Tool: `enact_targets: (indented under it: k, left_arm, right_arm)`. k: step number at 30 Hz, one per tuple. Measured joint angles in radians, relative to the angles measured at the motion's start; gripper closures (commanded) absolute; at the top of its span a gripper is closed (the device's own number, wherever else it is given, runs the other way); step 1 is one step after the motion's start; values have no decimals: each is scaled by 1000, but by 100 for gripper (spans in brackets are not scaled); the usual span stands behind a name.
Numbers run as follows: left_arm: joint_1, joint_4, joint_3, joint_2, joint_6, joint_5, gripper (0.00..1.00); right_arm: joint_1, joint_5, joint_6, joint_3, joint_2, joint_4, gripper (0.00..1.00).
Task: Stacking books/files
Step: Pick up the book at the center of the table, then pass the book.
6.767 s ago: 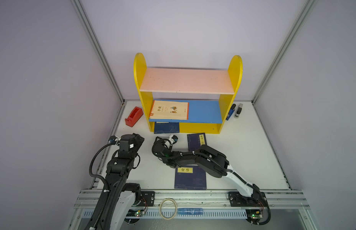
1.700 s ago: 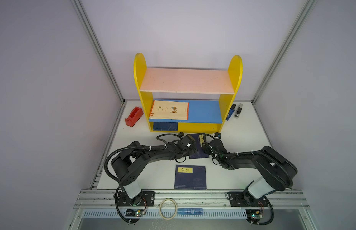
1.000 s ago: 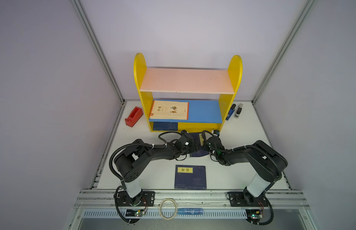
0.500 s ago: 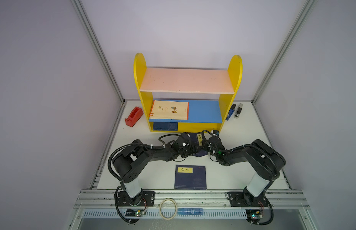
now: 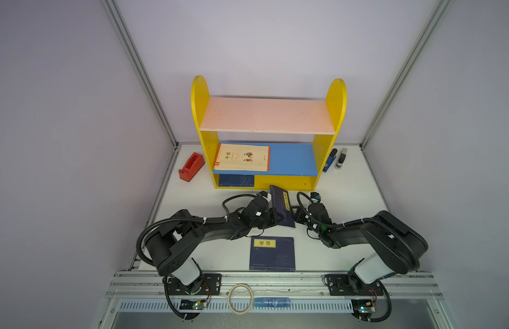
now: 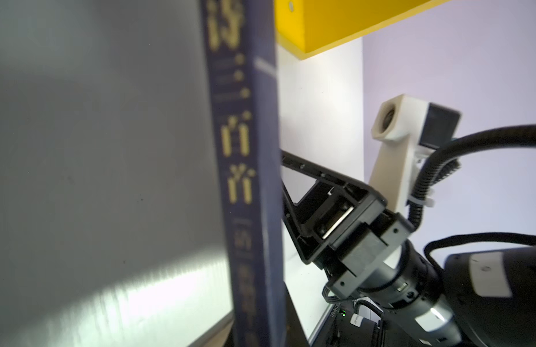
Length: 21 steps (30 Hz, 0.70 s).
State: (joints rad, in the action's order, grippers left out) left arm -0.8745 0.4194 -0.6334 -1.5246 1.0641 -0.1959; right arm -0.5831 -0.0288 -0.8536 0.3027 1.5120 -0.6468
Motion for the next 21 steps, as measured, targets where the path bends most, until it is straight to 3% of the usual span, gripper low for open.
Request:
enact_targets:
  k: [8,11,15,21]
  left_arm:
    - [-60,28,101,291,14,148,100]
    - [-82,28,126,387,25,216,100]
    - [-117,29,148,498,29,307,100]
    - [-159,33,183,589,60,469,100]
  right_arm:
    - [-2,-49,-59,19,-533,188,34]
    - [-5,-74,-124,-5,-705,183,34]
    - [-33,-42,-213,-41,-774,183,33]
    - [-92,-21,-378,-134,-728,111,31]
